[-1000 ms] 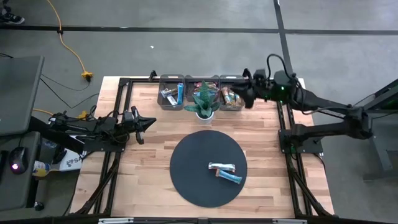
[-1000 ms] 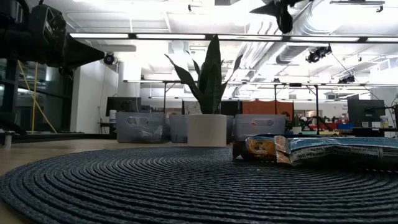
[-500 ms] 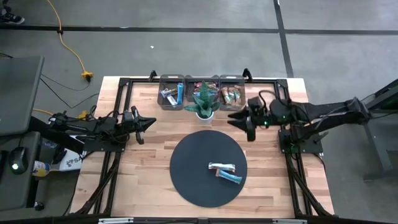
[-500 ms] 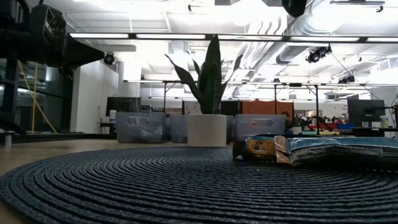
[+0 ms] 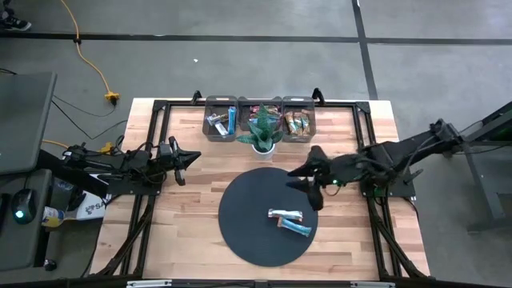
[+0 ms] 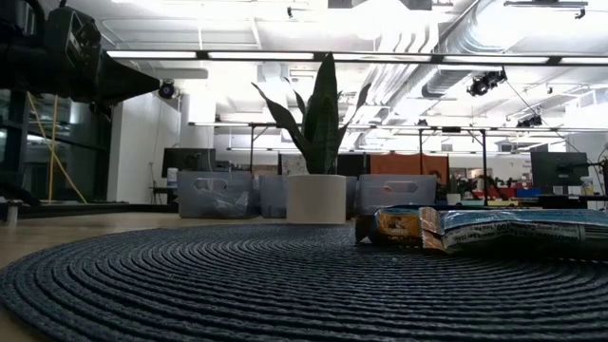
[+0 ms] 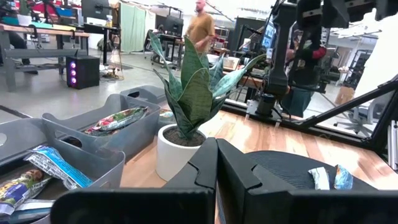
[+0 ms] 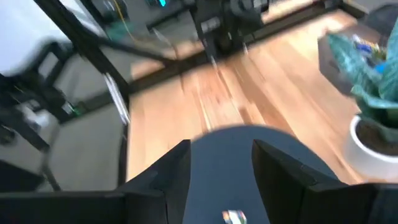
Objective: Pick and place Granola Bars by type
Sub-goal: Put the orange granola bar into the right black bin
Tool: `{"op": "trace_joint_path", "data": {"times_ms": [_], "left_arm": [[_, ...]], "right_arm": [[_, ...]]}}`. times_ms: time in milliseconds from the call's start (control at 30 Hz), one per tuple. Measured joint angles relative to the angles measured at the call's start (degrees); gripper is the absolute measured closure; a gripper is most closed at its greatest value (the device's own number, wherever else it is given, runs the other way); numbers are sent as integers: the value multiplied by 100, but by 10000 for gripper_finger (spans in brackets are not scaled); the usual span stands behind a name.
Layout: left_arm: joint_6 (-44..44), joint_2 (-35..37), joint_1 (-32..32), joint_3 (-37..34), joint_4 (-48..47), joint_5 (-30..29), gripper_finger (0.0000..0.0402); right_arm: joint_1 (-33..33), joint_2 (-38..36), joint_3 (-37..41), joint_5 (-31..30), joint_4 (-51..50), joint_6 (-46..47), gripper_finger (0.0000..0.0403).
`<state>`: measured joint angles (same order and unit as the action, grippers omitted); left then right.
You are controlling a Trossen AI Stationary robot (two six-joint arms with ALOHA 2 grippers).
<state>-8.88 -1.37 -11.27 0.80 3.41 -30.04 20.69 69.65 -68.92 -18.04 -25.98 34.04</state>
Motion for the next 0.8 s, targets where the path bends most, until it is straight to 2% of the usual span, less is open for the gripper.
{"op": "trace_joint_path", "data": {"times_ms": [233,400,533,800], "left_arm": [[0,1,1,1,1,0,400],[0,2,2,2,1,0,400],[0,2,0,1,1,0,400],[0,0,0,0,1,0,400]], "right_arm": [[135,1274,-1490,264,-1783,159,249],[232,2045,-2099,596,-2554,214,249],[326,2444,-2189,730,-2581,362,249],[609,2893,-1860,969,-2611,910,249]]}}
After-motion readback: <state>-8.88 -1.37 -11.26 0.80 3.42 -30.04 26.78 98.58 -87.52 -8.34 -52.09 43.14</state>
